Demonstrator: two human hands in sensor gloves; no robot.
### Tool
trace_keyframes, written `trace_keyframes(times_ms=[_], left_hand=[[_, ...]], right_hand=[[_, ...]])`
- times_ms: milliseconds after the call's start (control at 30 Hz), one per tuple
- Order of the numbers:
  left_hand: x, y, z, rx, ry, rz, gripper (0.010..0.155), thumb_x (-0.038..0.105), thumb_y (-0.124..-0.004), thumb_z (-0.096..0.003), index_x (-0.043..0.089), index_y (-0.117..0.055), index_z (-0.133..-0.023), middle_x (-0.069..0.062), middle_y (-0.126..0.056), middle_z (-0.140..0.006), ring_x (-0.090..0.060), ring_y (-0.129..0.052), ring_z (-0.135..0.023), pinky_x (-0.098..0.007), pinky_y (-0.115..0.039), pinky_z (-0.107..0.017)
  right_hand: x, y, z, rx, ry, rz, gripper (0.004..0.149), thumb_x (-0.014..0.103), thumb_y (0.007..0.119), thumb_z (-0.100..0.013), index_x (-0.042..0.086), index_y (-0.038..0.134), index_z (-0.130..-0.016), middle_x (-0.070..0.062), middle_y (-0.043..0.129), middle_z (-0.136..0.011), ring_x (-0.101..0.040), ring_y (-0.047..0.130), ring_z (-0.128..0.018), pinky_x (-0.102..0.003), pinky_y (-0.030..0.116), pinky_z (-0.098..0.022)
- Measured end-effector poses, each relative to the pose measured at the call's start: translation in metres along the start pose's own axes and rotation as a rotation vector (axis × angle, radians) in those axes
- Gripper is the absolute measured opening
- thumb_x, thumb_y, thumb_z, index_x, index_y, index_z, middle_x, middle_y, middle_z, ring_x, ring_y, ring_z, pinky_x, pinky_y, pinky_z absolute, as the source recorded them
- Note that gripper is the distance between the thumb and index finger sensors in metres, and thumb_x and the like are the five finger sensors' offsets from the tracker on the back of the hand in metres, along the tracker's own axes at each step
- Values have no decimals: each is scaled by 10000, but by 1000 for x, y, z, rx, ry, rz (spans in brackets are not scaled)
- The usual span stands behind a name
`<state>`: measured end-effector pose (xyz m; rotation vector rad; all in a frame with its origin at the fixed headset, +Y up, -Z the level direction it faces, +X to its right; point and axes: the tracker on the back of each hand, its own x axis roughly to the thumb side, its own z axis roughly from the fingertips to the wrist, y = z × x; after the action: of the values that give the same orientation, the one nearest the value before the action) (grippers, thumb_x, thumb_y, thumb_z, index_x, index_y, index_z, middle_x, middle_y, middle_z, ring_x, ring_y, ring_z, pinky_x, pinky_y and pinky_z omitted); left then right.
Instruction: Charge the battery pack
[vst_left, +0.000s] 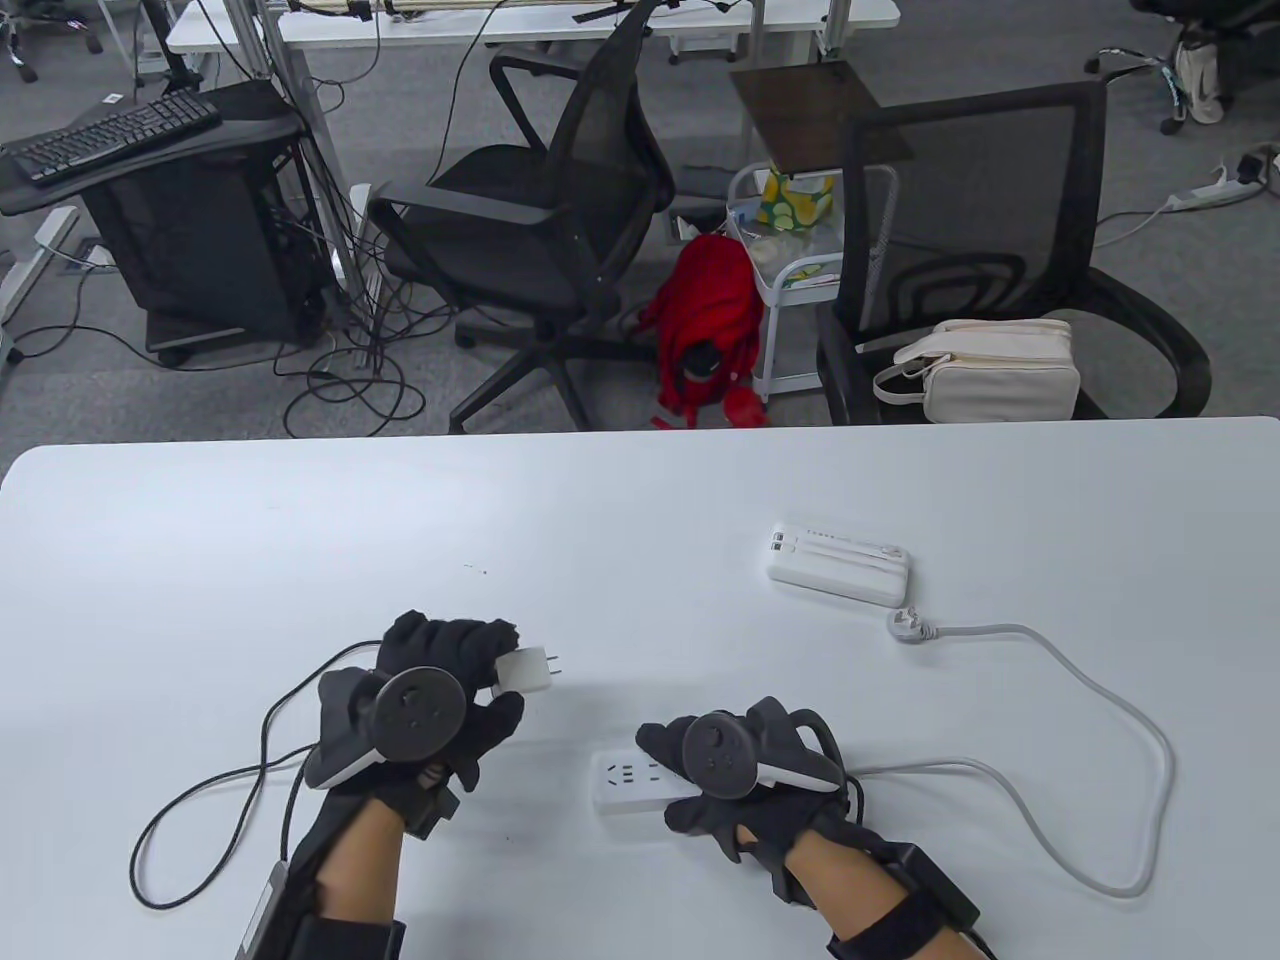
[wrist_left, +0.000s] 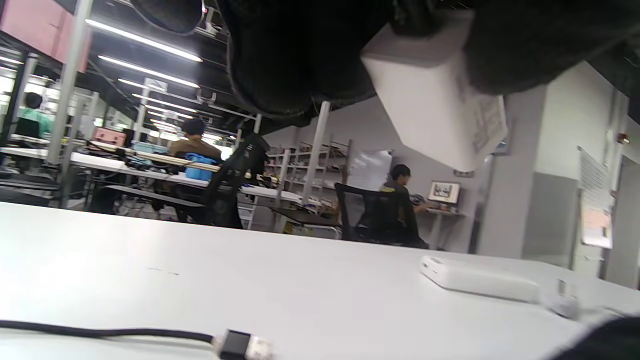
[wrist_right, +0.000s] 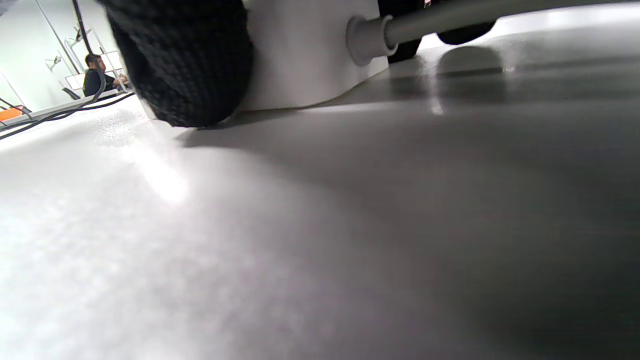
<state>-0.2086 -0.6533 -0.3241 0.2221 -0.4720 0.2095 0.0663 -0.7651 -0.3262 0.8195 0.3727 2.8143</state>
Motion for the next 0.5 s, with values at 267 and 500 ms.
trace_keyframes(times_ms=[267, 500], left_hand=[[47, -30, -2, -174, -112, -125, 714, 556, -882, -409, 136, -786, -978, -145, -905, -874, -398, -958, -762, -735, -537, -732], [75, -46, -9, -243, -165, -183, 706, 559, -892, -397, 151, -805, -966, -143, -911, -859, -395, -954, -752, -741, -525, -739]], right_hand=[[0, 0, 0, 8, -3, -6, 773, 469, 872, -457, 337, 448, -1089, -21, 568, -1067, -289, 628, -954, -553, 527, -745], [0, 0, 0, 11, -5, -7, 776, 469, 872, -457, 338, 445, -1091, -23, 562, -1068, -290, 625, -954, -557, 521, -747]])
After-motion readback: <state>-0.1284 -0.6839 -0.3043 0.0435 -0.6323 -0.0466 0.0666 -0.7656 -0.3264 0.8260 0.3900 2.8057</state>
